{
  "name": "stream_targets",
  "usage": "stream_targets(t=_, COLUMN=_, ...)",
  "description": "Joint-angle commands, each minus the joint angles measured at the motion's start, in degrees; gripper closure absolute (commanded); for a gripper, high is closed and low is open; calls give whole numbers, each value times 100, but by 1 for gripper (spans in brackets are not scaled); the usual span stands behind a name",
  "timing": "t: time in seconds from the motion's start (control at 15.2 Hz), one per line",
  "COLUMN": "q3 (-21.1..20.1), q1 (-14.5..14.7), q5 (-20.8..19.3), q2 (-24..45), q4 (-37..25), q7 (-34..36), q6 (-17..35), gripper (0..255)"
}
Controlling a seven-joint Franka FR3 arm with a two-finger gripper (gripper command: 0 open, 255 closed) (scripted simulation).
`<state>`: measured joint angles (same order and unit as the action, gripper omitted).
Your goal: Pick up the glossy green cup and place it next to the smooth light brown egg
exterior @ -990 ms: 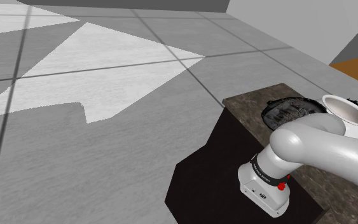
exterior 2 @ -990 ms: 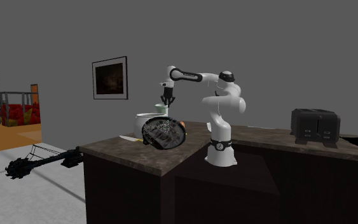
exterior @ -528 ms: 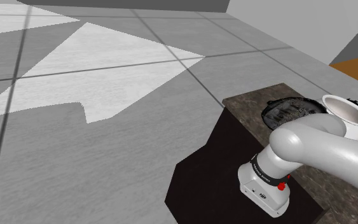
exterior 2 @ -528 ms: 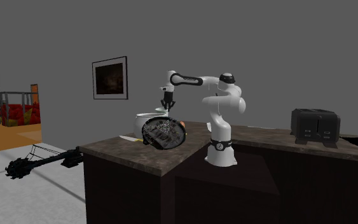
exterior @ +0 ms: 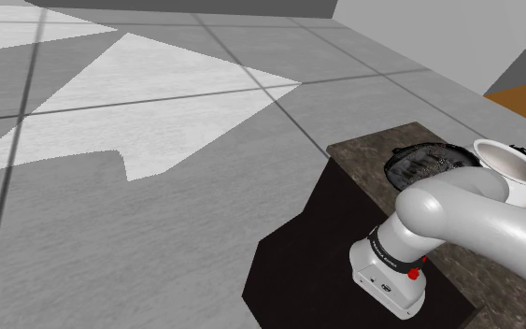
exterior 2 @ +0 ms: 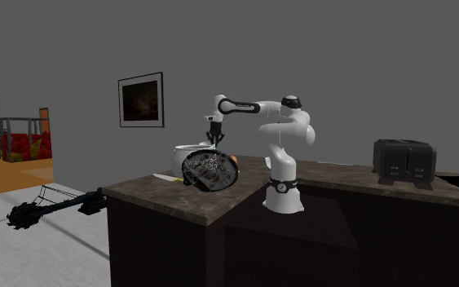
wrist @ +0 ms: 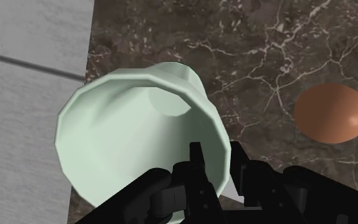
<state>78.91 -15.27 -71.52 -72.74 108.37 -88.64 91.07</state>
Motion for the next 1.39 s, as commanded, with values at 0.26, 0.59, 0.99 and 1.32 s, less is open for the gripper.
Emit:
stream_targets(t=0.26, q3=-1, q1=-1, q5=-3, q2=-1, q4=3, q7=2, q6=4, gripper=0)
stream_targets(t=0.59, q3=-2, q1=-1, q5=-2, q2=-1, q4=3, q7=2, q6=3, gripper=0)
stream_targets(t=0.99, q3=-422, q1=13, q5=357, q2=258, q4=-303, q7=-102, q6=-390, gripper=0)
stream_targets(t=1.32, q3=-422, q1=12, q5=357, q2=258, q4=-303, q7=-102, q6=-390, gripper=0)
